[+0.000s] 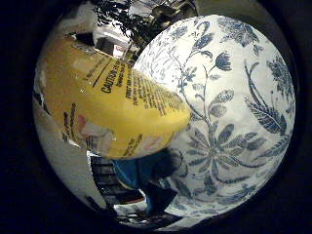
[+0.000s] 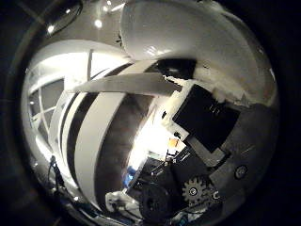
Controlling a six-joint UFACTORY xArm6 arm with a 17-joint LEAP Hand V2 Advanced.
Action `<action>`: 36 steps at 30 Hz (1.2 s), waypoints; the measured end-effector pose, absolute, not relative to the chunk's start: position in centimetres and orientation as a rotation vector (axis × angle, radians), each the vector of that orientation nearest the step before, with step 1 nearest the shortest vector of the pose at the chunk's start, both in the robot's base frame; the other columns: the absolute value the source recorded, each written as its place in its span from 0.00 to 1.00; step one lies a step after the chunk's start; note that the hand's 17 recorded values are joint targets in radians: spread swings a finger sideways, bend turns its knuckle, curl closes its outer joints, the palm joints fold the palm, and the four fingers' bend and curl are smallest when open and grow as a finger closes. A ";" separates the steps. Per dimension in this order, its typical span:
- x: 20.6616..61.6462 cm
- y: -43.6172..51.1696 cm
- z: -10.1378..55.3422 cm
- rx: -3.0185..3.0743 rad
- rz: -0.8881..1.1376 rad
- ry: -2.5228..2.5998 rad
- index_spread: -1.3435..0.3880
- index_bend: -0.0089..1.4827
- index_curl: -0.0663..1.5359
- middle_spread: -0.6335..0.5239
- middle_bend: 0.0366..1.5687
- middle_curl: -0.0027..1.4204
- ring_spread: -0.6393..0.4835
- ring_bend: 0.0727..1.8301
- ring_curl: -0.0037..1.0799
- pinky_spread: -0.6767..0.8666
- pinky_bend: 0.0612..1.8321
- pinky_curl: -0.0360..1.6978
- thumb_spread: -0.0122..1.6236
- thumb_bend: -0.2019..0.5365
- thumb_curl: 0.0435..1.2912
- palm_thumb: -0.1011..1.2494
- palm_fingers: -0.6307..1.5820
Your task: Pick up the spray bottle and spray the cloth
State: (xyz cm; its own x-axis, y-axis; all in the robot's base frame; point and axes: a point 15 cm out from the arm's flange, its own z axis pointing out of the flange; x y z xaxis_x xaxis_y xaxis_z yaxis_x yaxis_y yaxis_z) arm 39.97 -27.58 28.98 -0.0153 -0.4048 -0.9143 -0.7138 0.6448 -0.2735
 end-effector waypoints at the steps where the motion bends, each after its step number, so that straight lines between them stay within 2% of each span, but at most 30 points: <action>1: 39.7 -27.5 29.8 -0.964 0.321 1.644 0.68 0.78 0.45 0.49 0.82 0.40 0.44 0.77 0.51 0.32 0.66 0.47 0.56 0.25 0.53 0.90 0.84; 8: 38.5 -27.3 35.9 -1.184 0.329 1.703 0.68 0.79 0.45 0.49 0.82 0.40 0.44 0.78 0.51 0.32 0.63 0.52 0.57 0.26 0.56 0.89 0.84; 17: 38.5 -20.9 42.5 -1.514 0.361 1.741 0.68 0.79 0.44 0.48 0.83 0.39 0.44 0.78 0.50 0.32 0.60 0.56 0.58 0.26 0.58 0.87 0.84; 29: 39.0 -10.9 44.9 -2.080 0.394 1.810 0.68 0.79 0.44 0.48 0.83 0.39 0.44 0.78 0.50 0.31 0.58 0.60 0.59 0.26 0.59 0.86 0.84; 36: 37.1 -9.0 45.2 -2.424 0.265 1.895 0.68 0.79 0.44 0.48 0.83 0.39 0.44 0.77 0.50 0.30 0.57 0.61 0.60 0.25 0.59 0.85 0.84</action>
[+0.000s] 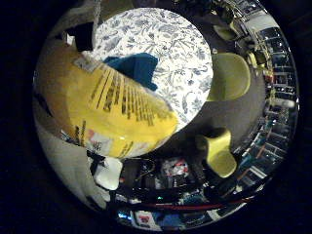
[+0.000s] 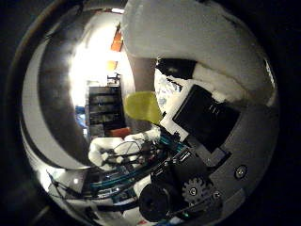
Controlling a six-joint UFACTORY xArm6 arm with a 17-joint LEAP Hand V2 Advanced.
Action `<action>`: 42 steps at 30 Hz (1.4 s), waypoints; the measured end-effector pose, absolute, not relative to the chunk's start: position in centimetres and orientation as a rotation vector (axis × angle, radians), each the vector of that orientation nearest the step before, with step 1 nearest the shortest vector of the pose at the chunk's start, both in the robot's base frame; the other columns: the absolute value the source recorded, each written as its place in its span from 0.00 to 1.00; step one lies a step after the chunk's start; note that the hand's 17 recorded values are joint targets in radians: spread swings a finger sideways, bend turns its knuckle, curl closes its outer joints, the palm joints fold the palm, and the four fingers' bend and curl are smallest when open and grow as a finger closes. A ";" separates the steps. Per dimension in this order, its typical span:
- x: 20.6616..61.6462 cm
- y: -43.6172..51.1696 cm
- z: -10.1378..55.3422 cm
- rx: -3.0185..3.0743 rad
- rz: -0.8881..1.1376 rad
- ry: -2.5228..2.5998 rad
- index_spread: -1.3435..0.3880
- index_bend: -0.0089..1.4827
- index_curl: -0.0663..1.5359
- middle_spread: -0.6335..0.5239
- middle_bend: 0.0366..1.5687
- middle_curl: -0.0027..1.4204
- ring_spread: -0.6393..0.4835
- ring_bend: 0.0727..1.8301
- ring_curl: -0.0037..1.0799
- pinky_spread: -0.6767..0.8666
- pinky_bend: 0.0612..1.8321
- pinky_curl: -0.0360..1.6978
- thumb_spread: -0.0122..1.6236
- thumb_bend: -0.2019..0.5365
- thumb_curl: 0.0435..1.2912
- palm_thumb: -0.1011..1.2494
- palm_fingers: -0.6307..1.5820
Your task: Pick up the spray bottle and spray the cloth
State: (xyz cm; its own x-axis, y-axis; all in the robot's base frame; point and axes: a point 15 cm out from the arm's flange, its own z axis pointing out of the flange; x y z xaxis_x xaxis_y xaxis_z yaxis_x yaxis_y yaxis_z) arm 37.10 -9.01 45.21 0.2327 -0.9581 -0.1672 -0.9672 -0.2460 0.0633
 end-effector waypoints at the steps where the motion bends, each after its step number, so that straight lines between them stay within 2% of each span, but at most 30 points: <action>1: 37.0 -8.8 45.3 -2.477 0.234 1.904 0.68 0.79 0.44 0.48 0.83 0.39 0.44 0.77 0.50 0.30 0.57 0.61 0.60 0.26 0.59 0.85 0.84; 8: 36.5 -7.8 46.5 -2.733 0.041 1.965 0.68 0.79 0.44 0.48 0.83 0.39 0.44 0.78 0.50 0.30 0.57 0.62 0.60 0.26 0.59 0.84 0.84; 16: 36.8 -5.2 46.1 -2.875 -0.058 1.970 0.68 0.79 0.44 0.48 0.83 0.39 0.44 0.77 0.50 0.30 0.56 0.63 0.61 0.26 0.59 0.84 0.84; 30: 35.7 -3.4 39.5 -3.014 0.074 2.026 0.67 0.79 0.44 0.48 0.83 0.39 0.44 0.77 0.50 0.30 0.56 0.64 0.61 0.26 0.58 0.85 0.84; 42: 35.5 -2.9 39.5 -3.014 0.092 1.986 0.67 0.79 0.44 0.48 0.83 0.39 0.44 0.77 0.51 0.29 0.56 0.64 0.62 0.26 0.58 0.85 0.84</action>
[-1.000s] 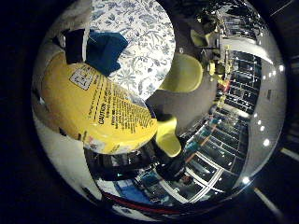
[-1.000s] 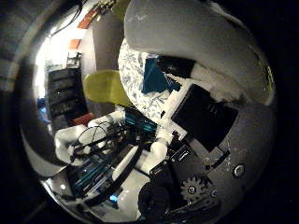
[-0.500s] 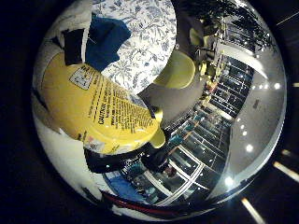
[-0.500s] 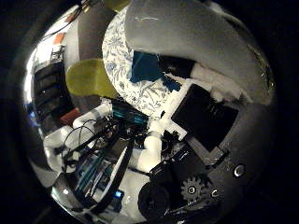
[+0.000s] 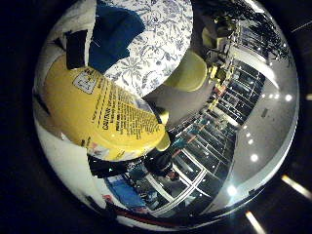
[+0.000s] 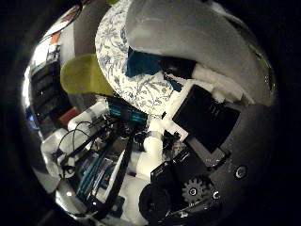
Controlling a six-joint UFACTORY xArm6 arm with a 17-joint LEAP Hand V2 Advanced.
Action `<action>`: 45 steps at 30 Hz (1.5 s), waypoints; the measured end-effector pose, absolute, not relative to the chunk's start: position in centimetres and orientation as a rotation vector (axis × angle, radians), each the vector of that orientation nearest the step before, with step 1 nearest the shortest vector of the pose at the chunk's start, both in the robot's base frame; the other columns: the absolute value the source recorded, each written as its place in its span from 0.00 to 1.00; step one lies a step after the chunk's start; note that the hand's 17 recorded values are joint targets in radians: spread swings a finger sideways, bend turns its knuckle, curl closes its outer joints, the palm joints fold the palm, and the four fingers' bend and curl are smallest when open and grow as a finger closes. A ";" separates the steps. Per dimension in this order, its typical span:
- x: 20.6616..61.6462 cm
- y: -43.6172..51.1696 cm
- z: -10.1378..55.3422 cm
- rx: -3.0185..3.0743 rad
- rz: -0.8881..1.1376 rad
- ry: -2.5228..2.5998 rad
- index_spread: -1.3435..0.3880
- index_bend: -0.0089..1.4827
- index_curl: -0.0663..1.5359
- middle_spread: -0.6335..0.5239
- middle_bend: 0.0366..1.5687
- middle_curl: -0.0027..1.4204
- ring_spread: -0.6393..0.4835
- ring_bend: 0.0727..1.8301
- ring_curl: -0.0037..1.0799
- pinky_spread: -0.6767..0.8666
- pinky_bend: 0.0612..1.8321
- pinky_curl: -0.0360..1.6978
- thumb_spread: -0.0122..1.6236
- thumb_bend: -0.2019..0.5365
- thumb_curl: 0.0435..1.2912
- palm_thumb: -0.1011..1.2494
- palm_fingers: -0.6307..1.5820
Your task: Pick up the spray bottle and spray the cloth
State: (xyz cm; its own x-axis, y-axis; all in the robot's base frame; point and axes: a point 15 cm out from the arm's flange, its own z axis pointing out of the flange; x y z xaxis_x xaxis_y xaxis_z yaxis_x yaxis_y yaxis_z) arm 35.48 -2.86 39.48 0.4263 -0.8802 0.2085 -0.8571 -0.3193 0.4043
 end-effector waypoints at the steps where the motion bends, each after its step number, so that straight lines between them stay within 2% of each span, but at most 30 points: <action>1: 35.5 -2.7 39.6 2.237 -0.069 -1.471 0.67 0.79 0.44 0.48 0.83 0.39 0.44 0.77 0.51 0.29 0.56 0.64 0.62 0.26 0.58 0.85 0.84; 11: 35.9 2.7 43.5 2.478 -0.119 -1.564 0.67 0.79 0.44 0.48 0.83 0.39 0.44 0.77 0.51 0.29 0.56 0.64 0.63 0.26 0.57 0.86 0.84; 16: 36.2 8.0 45.7 2.694 -0.303 -1.636 0.67 0.79 0.44 0.48 0.83 0.38 0.44 0.77 0.51 0.29 0.56 0.64 0.62 0.26 0.57 0.86 0.84; 23: 38.8 12.8 50.1 2.956 -0.437 -1.789 0.67 0.79 0.44 0.48 0.83 0.39 0.44 0.77 0.51 0.29 0.56 0.64 0.62 0.26 0.57 0.87 0.84; 30: 41.0 16.5 53.7 3.237 -0.675 -1.856 0.67 0.79 0.44 0.48 0.83 0.39 0.44 0.77 0.51 0.29 0.56 0.64 0.61 0.26 0.57 0.88 0.84; 36: 43.2 18.3 51.0 3.389 -0.932 -1.892 0.67 0.79 0.44 0.48 0.83 0.39 0.44 0.77 0.51 0.29 0.56 0.65 0.60 0.26 0.57 0.89 0.85; 40: 44.8 18.5 48.2 3.442 -0.968 -1.929 0.67 0.79 0.44 0.48 0.83 0.39 0.44 0.77 0.51 0.29 0.56 0.65 0.60 0.26 0.58 0.89 0.84; 45: 46.1 19.4 42.6 3.425 -1.230 -1.949 0.67 0.79 0.44 0.49 0.83 0.39 0.44 0.77 0.51 0.29 0.56 0.64 0.60 0.26 0.58 0.89 0.84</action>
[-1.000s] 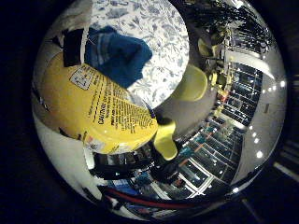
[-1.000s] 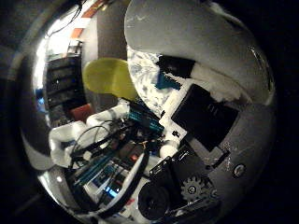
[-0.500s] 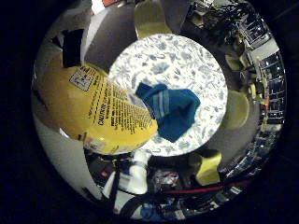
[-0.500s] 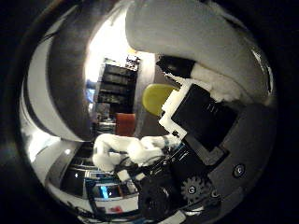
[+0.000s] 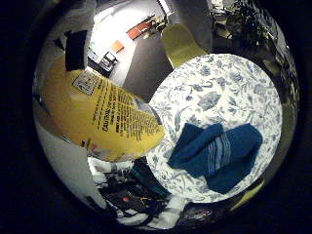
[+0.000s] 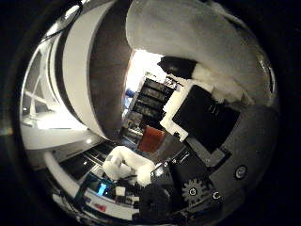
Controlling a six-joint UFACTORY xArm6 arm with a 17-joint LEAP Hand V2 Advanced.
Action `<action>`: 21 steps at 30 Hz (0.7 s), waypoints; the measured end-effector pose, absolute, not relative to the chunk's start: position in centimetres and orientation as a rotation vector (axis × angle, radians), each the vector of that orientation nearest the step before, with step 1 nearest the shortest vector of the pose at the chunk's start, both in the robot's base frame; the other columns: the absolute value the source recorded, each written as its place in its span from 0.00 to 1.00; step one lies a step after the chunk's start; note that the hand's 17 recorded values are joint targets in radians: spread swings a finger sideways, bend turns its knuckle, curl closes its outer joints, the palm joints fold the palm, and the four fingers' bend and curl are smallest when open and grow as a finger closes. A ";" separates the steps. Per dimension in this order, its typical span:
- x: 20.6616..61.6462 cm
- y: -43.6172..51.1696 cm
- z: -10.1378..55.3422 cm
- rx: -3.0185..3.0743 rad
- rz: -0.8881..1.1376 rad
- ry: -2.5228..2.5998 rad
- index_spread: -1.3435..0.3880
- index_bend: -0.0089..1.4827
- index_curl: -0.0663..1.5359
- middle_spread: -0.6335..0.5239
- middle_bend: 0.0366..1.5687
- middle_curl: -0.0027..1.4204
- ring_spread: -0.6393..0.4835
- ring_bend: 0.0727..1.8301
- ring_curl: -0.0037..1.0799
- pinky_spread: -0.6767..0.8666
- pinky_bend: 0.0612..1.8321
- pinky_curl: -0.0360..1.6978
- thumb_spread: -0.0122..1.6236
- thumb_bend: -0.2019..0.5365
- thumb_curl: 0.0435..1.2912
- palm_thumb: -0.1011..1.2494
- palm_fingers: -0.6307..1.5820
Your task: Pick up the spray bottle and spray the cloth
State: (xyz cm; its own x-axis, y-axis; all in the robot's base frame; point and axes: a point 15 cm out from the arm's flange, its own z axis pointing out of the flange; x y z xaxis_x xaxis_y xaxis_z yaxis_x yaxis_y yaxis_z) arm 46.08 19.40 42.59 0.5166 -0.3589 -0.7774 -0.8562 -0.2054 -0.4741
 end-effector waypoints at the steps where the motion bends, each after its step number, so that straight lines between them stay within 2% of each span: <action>1: 46.4 19.4 41.7 -1.785 0.651 1.012 0.67 0.79 0.44 0.49 0.83 0.39 0.44 0.77 0.51 0.29 0.56 0.64 0.60 0.26 0.58 0.88 0.84; 5: 48.4 18.9 38.4 -1.783 0.622 1.019 0.68 0.79 0.44 0.49 0.83 0.39 0.44 0.77 0.51 0.29 0.56 0.64 0.60 0.26 0.59 0.88 0.84; 11: 52.4 18.7 35.1 -1.801 0.438 1.022 0.68 0.79 0.44 0.49 0.83 0.39 0.44 0.77 0.51 0.29 0.56 0.64 0.59 0.26 0.59 0.87 0.84; 21: 52.8 22.0 30.3 -1.785 0.538 1.011 0.68 0.79 0.45 0.49 0.83 0.39 0.44 0.77 0.50 0.29 0.56 0.65 0.59 0.26 0.60 0.87 0.84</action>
State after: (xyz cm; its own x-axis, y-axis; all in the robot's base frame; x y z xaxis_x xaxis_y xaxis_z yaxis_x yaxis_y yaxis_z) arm 52.78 22.00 30.28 0.5557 -0.3949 -0.7316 -0.8274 -0.1770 -0.5329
